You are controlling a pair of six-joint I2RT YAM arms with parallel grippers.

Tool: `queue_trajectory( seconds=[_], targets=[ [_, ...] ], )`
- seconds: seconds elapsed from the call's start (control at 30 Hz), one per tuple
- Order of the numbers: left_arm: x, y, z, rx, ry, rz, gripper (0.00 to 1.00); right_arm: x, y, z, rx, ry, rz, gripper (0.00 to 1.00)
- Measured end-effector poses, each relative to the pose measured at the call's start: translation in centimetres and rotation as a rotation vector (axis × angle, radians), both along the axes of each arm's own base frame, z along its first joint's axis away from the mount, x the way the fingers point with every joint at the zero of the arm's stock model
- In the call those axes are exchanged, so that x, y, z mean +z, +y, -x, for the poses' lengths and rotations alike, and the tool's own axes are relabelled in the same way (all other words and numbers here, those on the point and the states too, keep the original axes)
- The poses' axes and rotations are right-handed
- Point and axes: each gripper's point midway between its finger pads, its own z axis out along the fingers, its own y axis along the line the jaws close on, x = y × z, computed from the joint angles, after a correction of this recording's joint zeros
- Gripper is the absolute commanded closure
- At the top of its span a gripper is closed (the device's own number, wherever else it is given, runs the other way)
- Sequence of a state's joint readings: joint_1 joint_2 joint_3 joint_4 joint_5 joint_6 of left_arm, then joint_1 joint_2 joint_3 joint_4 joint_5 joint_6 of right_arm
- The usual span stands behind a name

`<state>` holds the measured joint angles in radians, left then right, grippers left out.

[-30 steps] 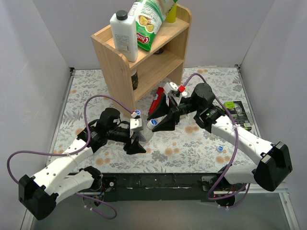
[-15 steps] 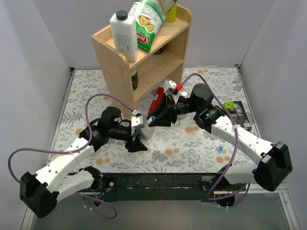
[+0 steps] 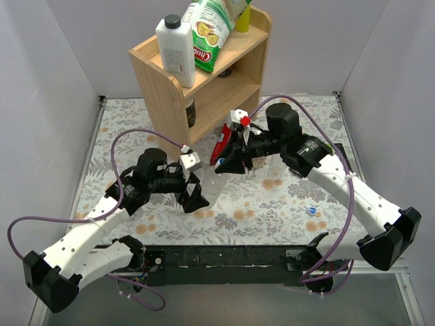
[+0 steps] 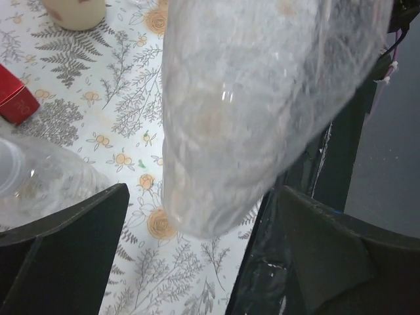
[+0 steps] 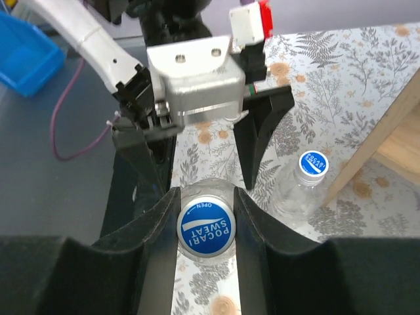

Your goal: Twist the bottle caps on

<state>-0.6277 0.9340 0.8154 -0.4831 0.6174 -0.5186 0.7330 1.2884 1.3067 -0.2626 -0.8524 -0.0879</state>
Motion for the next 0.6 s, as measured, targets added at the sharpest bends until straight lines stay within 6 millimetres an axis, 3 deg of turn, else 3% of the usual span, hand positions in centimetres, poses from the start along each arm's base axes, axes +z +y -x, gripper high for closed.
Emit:
queue_trajectory(
  seconds=[0.17,0.3,0.4,0.6],
  targets=[
    [2.0,1.8,0.6,0.050,-0.016,-0.056,0.02,1.6,-1.4,0.4,0.056,-0.148,0.037,0.99],
    [2.2,3.9,0.5,0.088,-0.062,-0.153,0.02,1.4,-1.4,-1.1,0.050,-0.242,0.086,0.99],
    [1.4,6.0,0.3,0.142,-0.072,-0.258,0.02,-1.2,-1.1,-3.0,0.028,-0.256,0.163,0.99],
    [-2.3,9.9,-0.1,0.263,0.006,-0.463,0.02,-7.1,-0.2,-7.0,-0.003,-0.227,0.304,0.99]
  ],
)
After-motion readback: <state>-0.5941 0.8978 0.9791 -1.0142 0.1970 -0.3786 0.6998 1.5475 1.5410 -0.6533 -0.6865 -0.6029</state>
